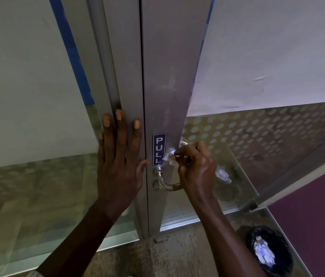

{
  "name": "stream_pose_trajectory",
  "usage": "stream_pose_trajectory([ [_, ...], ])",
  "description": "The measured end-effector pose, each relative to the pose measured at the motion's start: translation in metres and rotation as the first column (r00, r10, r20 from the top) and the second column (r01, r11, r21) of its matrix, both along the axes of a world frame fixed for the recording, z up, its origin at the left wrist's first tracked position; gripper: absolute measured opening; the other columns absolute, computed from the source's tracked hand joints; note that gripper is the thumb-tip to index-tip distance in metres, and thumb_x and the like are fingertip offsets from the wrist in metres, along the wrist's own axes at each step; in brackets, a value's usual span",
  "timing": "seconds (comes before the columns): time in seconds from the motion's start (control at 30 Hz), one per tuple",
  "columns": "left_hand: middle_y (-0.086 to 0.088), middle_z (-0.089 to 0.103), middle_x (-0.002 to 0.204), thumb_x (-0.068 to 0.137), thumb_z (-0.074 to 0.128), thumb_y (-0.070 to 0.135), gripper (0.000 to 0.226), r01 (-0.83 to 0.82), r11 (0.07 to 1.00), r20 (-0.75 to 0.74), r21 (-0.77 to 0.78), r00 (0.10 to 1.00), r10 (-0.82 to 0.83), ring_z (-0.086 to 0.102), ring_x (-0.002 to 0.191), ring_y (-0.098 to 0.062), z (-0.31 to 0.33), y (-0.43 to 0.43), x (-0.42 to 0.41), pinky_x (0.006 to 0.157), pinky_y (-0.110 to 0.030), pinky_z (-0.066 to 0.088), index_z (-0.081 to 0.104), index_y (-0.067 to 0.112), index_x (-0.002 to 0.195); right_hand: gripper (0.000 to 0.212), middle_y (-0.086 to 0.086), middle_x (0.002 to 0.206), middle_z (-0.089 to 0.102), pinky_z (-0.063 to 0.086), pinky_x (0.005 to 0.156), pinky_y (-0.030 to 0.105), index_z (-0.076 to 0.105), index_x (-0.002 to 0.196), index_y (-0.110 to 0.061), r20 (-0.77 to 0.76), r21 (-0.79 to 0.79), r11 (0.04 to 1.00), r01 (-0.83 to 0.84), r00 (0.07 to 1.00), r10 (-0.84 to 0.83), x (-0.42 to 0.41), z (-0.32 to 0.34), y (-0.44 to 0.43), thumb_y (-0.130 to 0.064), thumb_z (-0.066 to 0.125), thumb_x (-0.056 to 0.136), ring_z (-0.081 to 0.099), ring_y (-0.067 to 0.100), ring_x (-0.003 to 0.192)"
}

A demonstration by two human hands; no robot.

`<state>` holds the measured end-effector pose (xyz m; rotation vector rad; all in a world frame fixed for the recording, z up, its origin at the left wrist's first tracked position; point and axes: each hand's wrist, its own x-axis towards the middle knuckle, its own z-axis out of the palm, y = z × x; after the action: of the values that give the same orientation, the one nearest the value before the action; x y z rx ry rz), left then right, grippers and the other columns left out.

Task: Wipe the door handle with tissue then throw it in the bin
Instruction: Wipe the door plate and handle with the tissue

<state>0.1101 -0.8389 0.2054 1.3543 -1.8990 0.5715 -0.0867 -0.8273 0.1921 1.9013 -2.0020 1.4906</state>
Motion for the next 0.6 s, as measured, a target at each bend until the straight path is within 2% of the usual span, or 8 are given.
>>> stream_pose_trajectory([
  [0.07, -0.006, -0.028, 0.183, 0.089, 0.090, 0.038, 0.127, 0.007, 1.000, 0.003, -0.001, 1.000, -0.007, -0.026, 0.172, -0.029, -0.001, 0.000, 0.001, 0.142, -0.042, -0.011, 0.003, 0.014, 0.177, 0.022, 0.000, 0.089, 0.068, 0.057, 0.057, 0.030, 0.078, 0.085, -0.014, 0.026, 0.009, 1.000, -0.002, 1.000, 0.002, -0.015, 0.014, -0.001, 0.001, 0.092, 0.077, 0.063, 0.012, 0.071],
  [0.17, -0.007, -0.026, 0.184, 0.088, 0.091, 0.037, 0.130, 0.021, 1.000, 0.004, -0.002, 1.000, -0.021, -0.024, 0.172, -0.030, -0.003, -0.001, 0.003, 0.142, -0.041, -0.011, -0.001, 0.019, 0.178, 0.024, -0.009, 0.086, 0.068, 0.055, 0.062, 0.022, 0.075, 0.082, -0.023, 0.126, 0.009, 0.998, -0.054, 0.991, 0.053, -0.040, 0.033, 0.008, -0.010, 0.095, 0.077, 0.067, 0.009, 0.075],
  [0.27, -0.008, -0.024, 0.184, 0.088, 0.091, 0.038, 0.129, 0.022, 1.000, 0.008, -0.007, 1.000, -0.021, -0.023, 0.173, -0.030, -0.003, -0.002, 0.003, 0.142, -0.042, -0.008, 0.000, 0.019, 0.178, 0.020, -0.011, 0.085, 0.074, 0.058, 0.066, 0.028, 0.076, 0.082, -0.019, 0.129, 0.065, 0.994, -0.089, 0.988, 0.080, -0.064, 0.038, 0.028, -0.011, 0.093, 0.079, 0.071, 0.012, 0.080],
  [0.33, -0.007, -0.024, 0.184, 0.089, 0.090, 0.037, 0.127, 0.028, 1.000, 0.009, -0.012, 1.000, -0.027, -0.023, 0.173, -0.030, -0.003, -0.002, 0.003, 0.142, -0.042, -0.008, 0.000, 0.019, 0.178, 0.016, -0.009, 0.087, 0.077, 0.059, 0.067, 0.033, 0.077, 0.085, -0.016, 0.107, 0.114, 0.986, -0.120, 0.988, 0.108, -0.075, 0.033, 0.043, -0.011, 0.092, 0.081, 0.074, 0.012, 0.080],
  [0.43, -0.006, -0.025, 0.184, 0.089, 0.090, 0.036, 0.128, 0.038, 0.999, 0.003, -0.007, 0.999, -0.038, -0.025, 0.172, -0.029, -0.004, -0.003, 0.002, 0.142, -0.041, -0.010, -0.001, 0.019, 0.178, 0.014, -0.008, 0.087, 0.076, 0.060, 0.066, 0.033, 0.078, 0.087, -0.015, 0.001, 0.121, 0.984, -0.132, 0.991, 0.133, -0.080, 0.019, 0.062, -0.008, 0.090, 0.083, 0.073, 0.011, 0.079],
  [0.5, -0.006, -0.026, 0.183, 0.088, 0.090, 0.036, 0.128, 0.032, 0.999, 0.004, -0.012, 0.999, -0.032, -0.026, 0.172, -0.029, -0.004, -0.003, 0.002, 0.142, -0.041, -0.012, -0.001, 0.018, 0.178, 0.016, -0.005, 0.085, 0.075, 0.060, 0.063, 0.040, 0.078, 0.087, -0.013, -0.049, 0.104, 0.990, -0.098, 0.993, 0.104, -0.078, 0.004, 0.067, -0.001, 0.088, 0.085, 0.072, 0.016, 0.077],
  [0.6, -0.005, -0.028, 0.182, 0.088, 0.090, 0.033, 0.129, 0.033, 0.999, -0.009, -0.015, 0.999, -0.034, -0.027, 0.171, -0.029, -0.004, -0.003, 0.001, 0.142, -0.042, -0.012, -0.001, 0.019, 0.178, 0.014, 0.002, 0.086, 0.075, 0.060, 0.060, 0.044, 0.082, 0.089, -0.009, -0.110, 0.073, 0.997, -0.007, 0.994, 0.015, -0.069, -0.021, 0.066, 0.003, 0.087, 0.085, 0.071, 0.023, 0.074],
])
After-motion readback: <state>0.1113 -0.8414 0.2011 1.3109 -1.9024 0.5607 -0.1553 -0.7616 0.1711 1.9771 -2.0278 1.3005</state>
